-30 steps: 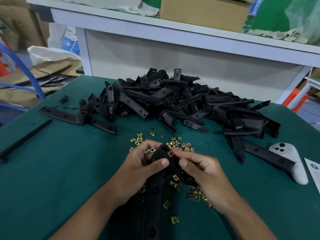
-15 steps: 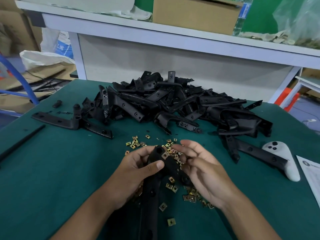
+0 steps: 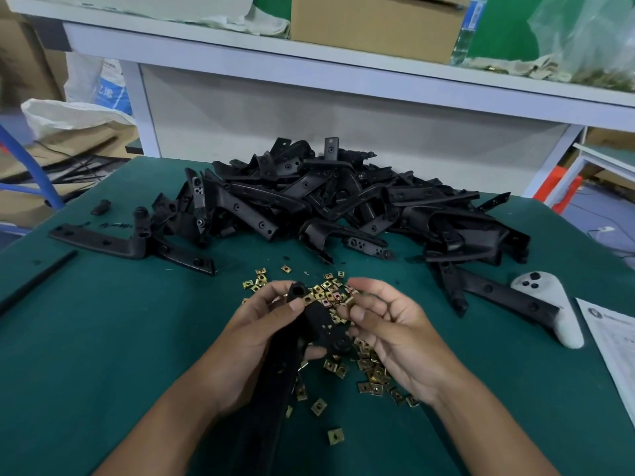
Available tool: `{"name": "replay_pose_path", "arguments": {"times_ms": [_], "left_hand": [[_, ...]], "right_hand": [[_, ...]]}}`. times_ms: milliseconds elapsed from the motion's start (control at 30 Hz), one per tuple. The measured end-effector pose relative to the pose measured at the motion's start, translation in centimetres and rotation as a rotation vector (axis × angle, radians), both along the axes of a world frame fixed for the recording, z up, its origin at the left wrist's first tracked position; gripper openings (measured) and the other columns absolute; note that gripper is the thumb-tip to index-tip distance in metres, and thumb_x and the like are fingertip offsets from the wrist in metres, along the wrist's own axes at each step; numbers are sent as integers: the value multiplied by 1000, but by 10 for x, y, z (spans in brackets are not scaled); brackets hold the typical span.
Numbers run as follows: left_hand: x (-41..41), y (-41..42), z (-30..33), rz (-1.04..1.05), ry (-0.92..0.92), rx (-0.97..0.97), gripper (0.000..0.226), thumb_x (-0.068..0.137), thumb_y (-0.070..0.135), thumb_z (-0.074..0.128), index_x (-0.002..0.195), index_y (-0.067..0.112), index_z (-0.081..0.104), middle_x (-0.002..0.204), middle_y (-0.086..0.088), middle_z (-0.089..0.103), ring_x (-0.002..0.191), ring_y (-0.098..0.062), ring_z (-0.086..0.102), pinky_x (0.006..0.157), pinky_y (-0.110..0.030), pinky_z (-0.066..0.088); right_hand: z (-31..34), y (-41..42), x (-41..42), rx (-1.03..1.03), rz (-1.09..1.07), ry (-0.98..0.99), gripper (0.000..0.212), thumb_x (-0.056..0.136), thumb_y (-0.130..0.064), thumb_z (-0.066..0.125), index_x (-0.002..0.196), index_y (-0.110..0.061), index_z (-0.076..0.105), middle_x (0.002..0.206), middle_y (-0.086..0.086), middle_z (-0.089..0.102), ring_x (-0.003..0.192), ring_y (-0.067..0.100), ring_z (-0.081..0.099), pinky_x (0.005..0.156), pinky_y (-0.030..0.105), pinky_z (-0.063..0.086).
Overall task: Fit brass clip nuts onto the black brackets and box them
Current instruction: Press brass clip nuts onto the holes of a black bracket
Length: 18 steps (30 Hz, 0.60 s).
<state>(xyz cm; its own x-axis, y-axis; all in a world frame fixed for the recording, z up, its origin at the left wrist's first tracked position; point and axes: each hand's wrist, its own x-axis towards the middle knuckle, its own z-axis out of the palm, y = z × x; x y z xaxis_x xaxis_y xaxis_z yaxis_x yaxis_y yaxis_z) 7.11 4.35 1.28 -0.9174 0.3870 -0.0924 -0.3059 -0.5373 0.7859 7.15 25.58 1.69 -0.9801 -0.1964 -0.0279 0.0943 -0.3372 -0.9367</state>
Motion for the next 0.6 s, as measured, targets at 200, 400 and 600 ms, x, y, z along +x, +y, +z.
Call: {"name": "replay_pose_path", "arguments": {"times_ms": [200, 400, 600], "left_hand": [[3, 0, -1, 17, 57, -134, 49, 76, 18, 88, 119, 14, 65, 97, -7, 74, 83, -23, 73, 68, -29, 61], [1, -5, -3, -2, 126, -225, 66, 55, 19, 90, 118, 27, 70, 104, -7, 74, 90, -22, 72, 77, -29, 60], [2, -5, -3, -31, 173, -253, 59, 56, 18, 91, 110, 32, 73, 97, -1, 74, 89, -14, 70, 76, -21, 57]], "right_hand": [[4, -3, 4, 38, 47, 15, 20, 86, -16, 72, 105, -19, 77, 85, -9, 69, 81, 3, 64, 68, 18, 51], [5, -2, 6, 61, 50, 17, 16, 83, -10, 70, 98, -13, 71, 86, 0, 72, 78, 7, 67, 61, 17, 50], [5, -2, 8, 92, 76, 27, 16, 78, -12, 77, 92, -15, 71, 82, 2, 71, 79, 14, 70, 59, 20, 52]]}}
